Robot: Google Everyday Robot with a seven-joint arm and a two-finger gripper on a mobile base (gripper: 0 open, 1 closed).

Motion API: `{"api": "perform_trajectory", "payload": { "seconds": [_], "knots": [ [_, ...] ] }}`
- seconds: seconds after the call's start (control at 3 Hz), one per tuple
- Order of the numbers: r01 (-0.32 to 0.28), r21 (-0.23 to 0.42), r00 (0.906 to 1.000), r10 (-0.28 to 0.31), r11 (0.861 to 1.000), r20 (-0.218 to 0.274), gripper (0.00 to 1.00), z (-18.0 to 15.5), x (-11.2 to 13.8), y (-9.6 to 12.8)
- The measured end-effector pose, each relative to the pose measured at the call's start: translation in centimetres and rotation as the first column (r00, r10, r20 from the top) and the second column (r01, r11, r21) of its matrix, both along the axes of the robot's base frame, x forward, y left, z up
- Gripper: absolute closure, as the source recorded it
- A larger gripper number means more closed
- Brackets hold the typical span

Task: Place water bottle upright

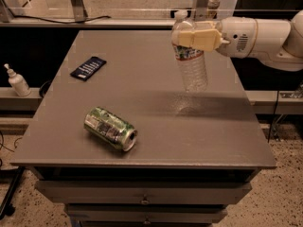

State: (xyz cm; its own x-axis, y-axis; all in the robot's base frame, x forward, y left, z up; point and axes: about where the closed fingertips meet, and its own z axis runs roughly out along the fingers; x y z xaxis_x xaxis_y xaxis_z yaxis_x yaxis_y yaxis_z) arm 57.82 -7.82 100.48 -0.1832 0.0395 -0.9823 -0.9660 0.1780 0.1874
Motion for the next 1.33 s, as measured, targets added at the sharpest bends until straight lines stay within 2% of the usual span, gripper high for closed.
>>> {"api": "perform_trajectory", "payload": {
  "seconds": [0.33,0.67,1.0,1.33],
  "knots": [
    [-0.003,0.014,1.0000,0.003,1.000,0.001,1.00,0.1,-0.1,0.1],
    [0.010,0.137,0.9997,-0.013,0.991,0.021,1.00,-0.1,-0.5,-0.6],
    [0.004,0.287,0.9981,-0.021,0.958,0.058,1.00,-0.5,-1.3,-2.1],
    [-0.028,0.345,0.9944,-0.009,0.938,0.106,1.00,-0.7,-2.0,-3.4]
  ]
}}
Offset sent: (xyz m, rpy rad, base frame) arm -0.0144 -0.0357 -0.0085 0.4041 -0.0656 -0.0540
